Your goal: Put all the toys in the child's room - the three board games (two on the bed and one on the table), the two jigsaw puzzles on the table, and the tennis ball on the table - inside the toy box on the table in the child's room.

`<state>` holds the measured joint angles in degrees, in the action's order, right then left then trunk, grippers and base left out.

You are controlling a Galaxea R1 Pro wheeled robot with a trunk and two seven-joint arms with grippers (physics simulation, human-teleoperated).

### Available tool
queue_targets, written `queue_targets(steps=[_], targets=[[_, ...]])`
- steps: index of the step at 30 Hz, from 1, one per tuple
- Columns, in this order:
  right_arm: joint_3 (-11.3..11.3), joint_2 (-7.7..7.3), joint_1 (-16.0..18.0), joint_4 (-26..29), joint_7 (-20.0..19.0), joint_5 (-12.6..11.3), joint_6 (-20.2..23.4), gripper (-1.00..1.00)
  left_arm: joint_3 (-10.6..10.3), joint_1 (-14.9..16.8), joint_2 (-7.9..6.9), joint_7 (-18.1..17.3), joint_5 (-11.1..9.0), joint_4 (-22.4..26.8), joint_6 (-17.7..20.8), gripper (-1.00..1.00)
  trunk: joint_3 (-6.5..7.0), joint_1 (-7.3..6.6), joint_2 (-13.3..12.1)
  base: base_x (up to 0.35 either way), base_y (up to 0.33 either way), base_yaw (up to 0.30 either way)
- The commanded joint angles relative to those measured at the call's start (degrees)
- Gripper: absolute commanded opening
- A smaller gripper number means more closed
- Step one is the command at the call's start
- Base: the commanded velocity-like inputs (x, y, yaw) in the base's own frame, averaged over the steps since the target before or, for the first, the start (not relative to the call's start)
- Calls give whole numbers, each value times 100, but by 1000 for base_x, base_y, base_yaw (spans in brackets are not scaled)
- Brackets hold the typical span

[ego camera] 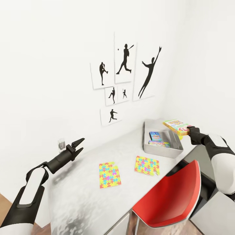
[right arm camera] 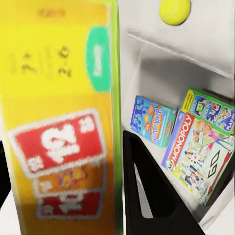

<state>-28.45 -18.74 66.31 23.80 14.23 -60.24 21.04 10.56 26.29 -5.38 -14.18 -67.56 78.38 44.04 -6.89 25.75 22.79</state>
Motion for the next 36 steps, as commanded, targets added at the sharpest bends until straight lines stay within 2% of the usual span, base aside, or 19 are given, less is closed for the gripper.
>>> queue_targets(steps=[1,8,24,33,36], targets=[[-19,1,5,10,44,-52,20,-100,9,5,2,-14,-2,6,35,100,-13,4,12,0,-190,0],[-11,1,3,10,44,-56,45,-100,14,0,2,-16,-20,25,31,100,-13,4,12,0,-153,0],[42,26,76,10,83,-52,77,-100,16,-1,2,-15,-28,33,32,100,-13,4,12,0,-16,0],[89,100,238,110,306,-33,76,-100,16,-1,2,-19,-29,75,35,100,-16,4,12,0,0,0],[96,180,286,124,387,-34,77,-100,16,-1,2,-21,-29,91,35,100,-27,4,12,0,0,0]])
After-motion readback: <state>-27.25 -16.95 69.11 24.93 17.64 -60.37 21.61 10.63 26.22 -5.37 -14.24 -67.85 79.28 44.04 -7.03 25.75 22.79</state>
